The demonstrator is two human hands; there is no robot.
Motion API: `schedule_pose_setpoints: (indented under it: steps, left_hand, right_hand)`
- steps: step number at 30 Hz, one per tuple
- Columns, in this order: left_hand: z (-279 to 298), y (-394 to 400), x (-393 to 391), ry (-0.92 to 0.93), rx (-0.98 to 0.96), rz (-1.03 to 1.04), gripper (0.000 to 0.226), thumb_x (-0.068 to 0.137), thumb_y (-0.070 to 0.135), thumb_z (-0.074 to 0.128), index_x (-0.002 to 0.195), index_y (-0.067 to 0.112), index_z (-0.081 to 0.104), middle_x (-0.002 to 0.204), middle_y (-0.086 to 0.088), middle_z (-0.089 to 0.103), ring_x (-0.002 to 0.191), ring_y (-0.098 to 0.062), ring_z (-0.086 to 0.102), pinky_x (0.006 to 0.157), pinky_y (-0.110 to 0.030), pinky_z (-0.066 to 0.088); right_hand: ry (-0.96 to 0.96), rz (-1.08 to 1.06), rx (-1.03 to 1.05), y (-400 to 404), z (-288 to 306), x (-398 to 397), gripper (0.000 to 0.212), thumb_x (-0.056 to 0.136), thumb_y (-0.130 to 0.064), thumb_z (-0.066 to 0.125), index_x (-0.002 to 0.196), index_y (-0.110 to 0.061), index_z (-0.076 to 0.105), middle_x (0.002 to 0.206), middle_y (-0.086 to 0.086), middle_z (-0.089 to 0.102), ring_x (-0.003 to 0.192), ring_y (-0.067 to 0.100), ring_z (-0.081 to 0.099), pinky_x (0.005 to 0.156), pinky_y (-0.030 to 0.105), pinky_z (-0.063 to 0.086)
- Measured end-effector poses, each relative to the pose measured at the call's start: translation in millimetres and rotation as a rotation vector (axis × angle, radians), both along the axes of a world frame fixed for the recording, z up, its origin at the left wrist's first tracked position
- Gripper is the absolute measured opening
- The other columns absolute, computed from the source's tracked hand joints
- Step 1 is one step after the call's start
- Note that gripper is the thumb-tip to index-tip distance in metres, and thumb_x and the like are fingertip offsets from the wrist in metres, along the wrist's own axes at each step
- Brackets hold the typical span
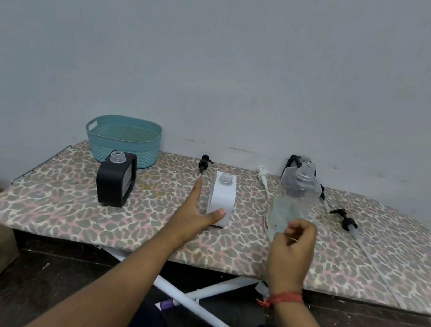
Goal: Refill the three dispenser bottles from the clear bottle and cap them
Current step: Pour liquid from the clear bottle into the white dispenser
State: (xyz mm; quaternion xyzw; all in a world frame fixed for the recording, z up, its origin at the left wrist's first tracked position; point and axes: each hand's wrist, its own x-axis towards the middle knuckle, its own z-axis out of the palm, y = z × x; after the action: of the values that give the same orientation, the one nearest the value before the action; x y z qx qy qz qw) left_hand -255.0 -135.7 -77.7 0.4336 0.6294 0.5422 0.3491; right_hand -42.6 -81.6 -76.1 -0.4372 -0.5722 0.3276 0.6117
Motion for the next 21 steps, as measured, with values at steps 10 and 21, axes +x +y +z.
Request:
schedule_pose_setpoints:
  steps: [10,21]
  left_hand:
    - [1.3,20.6,-10.1,-0.008,-0.004,-0.080,0.140,0.051,0.065,0.094,0.155,0.059,0.000,0.164,0.009,0.031,0.131,-0.024,0.058,0.097,-0.047,0.058]
    - [-9.9,30.9,-12.8,0.069,0.036,-0.108,0.134,0.057,0.069,0.089,0.158,0.055,0.002,0.159,0.025,0.034,0.119,0.021,0.050,0.096,-0.015,0.050]
  right_hand:
    - [-0.334,0.023,-0.056,57.2,-3.3,15.5,0.090,0.074,-0.038,0.084,0.142,-0.018,0.028,0.145,0.005,0.033,0.128,0.021,0.041,0.099,0.035,0.041]
    - [-0.384,0.038,0.070,65.5,-1.9,0.8,0.062,0.082,-0.023,0.076,0.130,-0.027,0.037,0.114,-0.002,0.053,0.097,0.023,0.058,0.073,0.029,0.047]
